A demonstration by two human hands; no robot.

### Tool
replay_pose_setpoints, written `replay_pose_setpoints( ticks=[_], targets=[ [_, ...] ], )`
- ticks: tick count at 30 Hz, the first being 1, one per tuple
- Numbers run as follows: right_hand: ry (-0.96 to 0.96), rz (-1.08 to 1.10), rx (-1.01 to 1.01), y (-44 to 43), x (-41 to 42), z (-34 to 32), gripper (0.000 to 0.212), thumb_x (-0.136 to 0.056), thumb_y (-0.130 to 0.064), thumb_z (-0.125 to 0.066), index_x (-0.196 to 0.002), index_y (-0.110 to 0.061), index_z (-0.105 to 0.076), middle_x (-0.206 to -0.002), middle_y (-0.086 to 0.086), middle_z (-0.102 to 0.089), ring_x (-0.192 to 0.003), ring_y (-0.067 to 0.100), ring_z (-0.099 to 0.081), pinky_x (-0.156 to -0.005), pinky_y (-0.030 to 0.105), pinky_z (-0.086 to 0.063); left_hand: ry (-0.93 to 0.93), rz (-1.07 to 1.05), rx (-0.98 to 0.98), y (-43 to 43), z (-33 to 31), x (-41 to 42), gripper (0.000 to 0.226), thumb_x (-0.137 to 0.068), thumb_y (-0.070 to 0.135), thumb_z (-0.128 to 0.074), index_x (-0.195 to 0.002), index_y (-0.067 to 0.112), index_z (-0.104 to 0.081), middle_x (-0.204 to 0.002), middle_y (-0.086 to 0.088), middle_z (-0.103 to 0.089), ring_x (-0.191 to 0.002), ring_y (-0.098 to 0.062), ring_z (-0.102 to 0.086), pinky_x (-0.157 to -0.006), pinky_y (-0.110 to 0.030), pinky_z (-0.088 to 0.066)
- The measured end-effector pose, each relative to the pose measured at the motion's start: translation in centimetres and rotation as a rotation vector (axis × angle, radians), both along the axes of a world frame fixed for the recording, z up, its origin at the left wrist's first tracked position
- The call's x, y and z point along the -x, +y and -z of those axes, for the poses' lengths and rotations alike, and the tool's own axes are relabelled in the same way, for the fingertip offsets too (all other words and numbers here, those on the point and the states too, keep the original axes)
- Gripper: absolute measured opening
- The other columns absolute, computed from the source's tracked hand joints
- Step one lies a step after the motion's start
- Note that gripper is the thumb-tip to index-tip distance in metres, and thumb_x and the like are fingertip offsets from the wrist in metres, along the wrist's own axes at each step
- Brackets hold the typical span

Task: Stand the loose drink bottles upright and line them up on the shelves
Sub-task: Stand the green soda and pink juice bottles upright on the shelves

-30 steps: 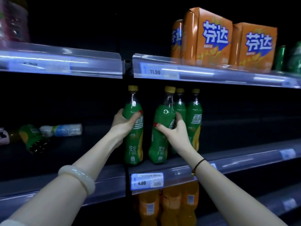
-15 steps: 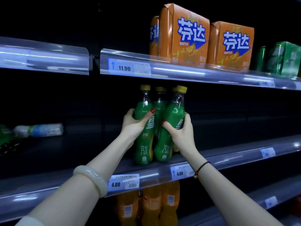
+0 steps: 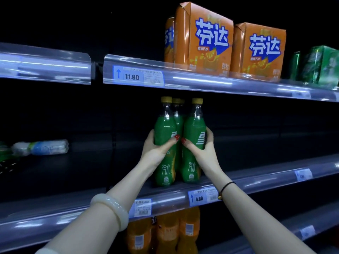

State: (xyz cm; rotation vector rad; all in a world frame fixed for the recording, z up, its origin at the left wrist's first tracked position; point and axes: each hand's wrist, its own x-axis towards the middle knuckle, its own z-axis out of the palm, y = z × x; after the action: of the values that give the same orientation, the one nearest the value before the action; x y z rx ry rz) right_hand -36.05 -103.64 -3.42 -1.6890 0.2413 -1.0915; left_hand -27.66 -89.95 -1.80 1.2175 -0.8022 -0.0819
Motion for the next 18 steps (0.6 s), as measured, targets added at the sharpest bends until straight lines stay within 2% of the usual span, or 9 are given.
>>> replay_pose_setpoints(
  ticks=[2, 4, 6, 8, 12, 15, 18],
  targets=[
    [0.004, -0.069, -0.035, 0.0, -0.1, 0.7, 0.075, -0.073, -0.023, -0.082, -0.127, -0.030, -0.030, -0.115, -0.010, -0.056, -0.101, 0.003, -0.060, -0.077, 0.018, -0.054, 0.027, 0.019, 0.004, -0.5, 0.0, 0.3, 0.053, -0.076, 0.023, -0.077, -0.123, 0.024, -0.051, -0.107, 0.005, -0.068, -0.094, -0.005, -0.066, -0.071, -0.014, -0.054],
    [0.029, -0.049, -0.035, 0.0, -0.6, 1.2, 0.067, -0.069, -0.035, -0.083, -0.121, -0.029, -0.041, -0.119, 0.002, -0.059, -0.104, 0.012, -0.064, -0.080, 0.029, -0.057, 0.032, 0.016, 0.001, -1.0, 0.0, 0.5, 0.054, -0.076, 0.024, -0.078, -0.122, 0.025, -0.050, -0.108, 0.005, -0.067, -0.096, -0.008, -0.066, -0.078, -0.022, -0.054],
    [0.043, -0.018, -0.017, -0.2, -1.2, 1.5, 0.072, -0.061, -0.053, -0.082, -0.122, -0.033, -0.049, -0.127, 0.010, -0.055, -0.107, 0.020, -0.064, -0.085, 0.040, -0.057, 0.018, -0.025, 0.001, -1.7, 0.2, 0.5, 0.052, -0.075, 0.024, -0.078, -0.119, 0.026, -0.049, -0.106, 0.007, -0.067, -0.096, -0.007, -0.065, -0.079, -0.022, -0.052],
    [0.033, -0.019, -0.016, -0.7, -1.6, 1.9, 0.073, -0.061, -0.056, -0.080, -0.125, -0.035, -0.050, -0.131, 0.008, -0.053, -0.107, 0.020, -0.064, -0.084, 0.041, -0.058, 0.005, -0.061, 0.000, -2.3, 0.4, 0.3, 0.049, -0.076, 0.024, -0.078, -0.117, 0.026, -0.050, -0.105, 0.007, -0.067, -0.095, -0.006, -0.064, -0.079, -0.021, -0.052],
    [0.025, -0.033, -0.001, -1.6, -2.2, 2.0, 0.067, -0.066, -0.053, -0.077, -0.125, -0.035, -0.052, -0.132, 0.007, -0.054, -0.110, 0.018, -0.063, -0.086, 0.041, -0.057, 0.027, -0.082, -0.008, -3.4, 0.4, -0.2, 0.043, -0.076, 0.023, -0.076, -0.111, 0.028, -0.051, -0.103, 0.006, -0.067, -0.094, -0.010, -0.064, -0.079, -0.025, -0.053],
    [0.031, -0.052, -0.016, -2.2, -2.3, 1.8, 0.057, -0.068, -0.048, -0.075, -0.120, -0.033, -0.056, -0.126, 0.007, -0.058, -0.107, 0.019, -0.064, -0.087, 0.044, -0.056, 0.033, -0.088, 0.006, -3.9, 0.3, -0.6, 0.039, -0.077, 0.021, -0.076, -0.107, 0.026, -0.052, -0.099, 0.005, -0.066, -0.089, -0.006, -0.064, -0.066, -0.016, -0.050],
    [0.026, -0.087, -0.025, -2.7, -2.3, 1.7, 0.041, -0.076, -0.036, -0.072, -0.114, -0.027, -0.060, -0.115, 0.007, -0.065, -0.101, 0.019, -0.067, -0.087, 0.045, -0.056, 0.035, -0.095, 0.010, -4.6, 0.4, -1.4, 0.039, -0.076, 0.022, -0.077, -0.105, 0.027, -0.053, -0.099, 0.004, -0.067, -0.090, -0.009, -0.065, -0.071, -0.021, -0.052]
  ],
)
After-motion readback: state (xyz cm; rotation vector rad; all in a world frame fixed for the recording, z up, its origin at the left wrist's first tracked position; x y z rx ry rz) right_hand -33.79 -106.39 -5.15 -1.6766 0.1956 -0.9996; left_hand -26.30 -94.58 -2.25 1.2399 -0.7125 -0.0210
